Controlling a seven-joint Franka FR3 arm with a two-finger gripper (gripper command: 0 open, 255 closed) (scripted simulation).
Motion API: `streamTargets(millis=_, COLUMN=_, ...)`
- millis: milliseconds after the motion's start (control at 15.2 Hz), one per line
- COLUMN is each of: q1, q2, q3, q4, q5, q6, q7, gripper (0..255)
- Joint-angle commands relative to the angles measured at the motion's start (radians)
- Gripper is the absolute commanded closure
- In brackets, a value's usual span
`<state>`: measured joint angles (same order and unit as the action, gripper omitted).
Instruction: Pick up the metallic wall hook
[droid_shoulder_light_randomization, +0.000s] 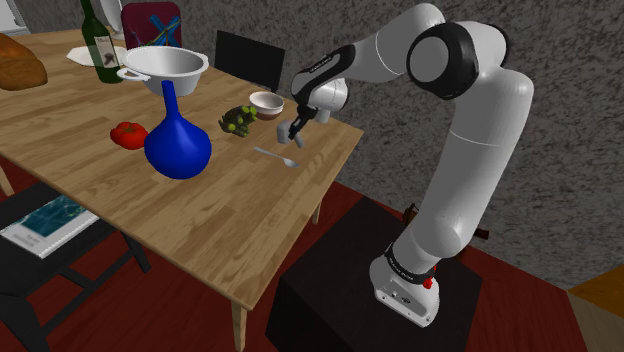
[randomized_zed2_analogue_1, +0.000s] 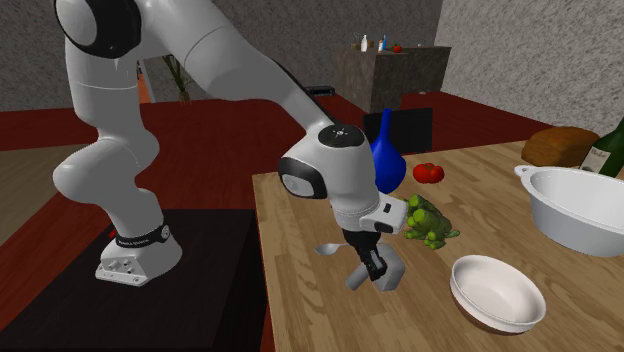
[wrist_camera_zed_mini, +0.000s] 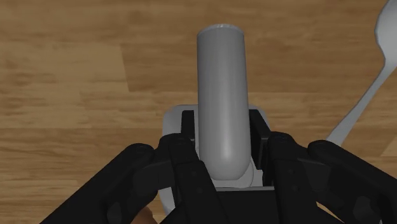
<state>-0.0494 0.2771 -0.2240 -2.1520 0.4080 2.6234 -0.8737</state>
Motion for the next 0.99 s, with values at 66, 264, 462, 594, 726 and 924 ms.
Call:
streamTargets(millis=66, q1=0.006, q2=-0.024, q3=-0.010, q4=0.004, q5=-0.022, q6=-0.026, q7=0.019, gripper=255)
streamTargets(millis=264, q1=0.012, q2=-0.052, q3=-0.020, q4=0.010, q5=-0.048, q6=-0.058, q7=0.041, gripper=255)
streamTargets(millis=462, q1=0.017, q2=-0.079, q3=-0.028, q4=0.019, q5=-0.072, q6=-0.091, q7=0.063, gripper=255)
streamTargets(millis=594, q1=0.020, q2=-0.096, q3=-0.033, q4=0.025, q5=-0.087, q6=-0.113, q7=0.076, gripper=255)
streamTargets(millis=726, q1=0.022, q2=-0.113, q3=-0.037, q4=0.033, q5=-0.102, q6=-0.135, q7=0.089, gripper=255)
streamTargets(millis=924, q1=0.024, q2=-0.130, q3=-0.041, q4=0.043, q5=-0.117, q6=-0.160, q7=0.102, gripper=255)
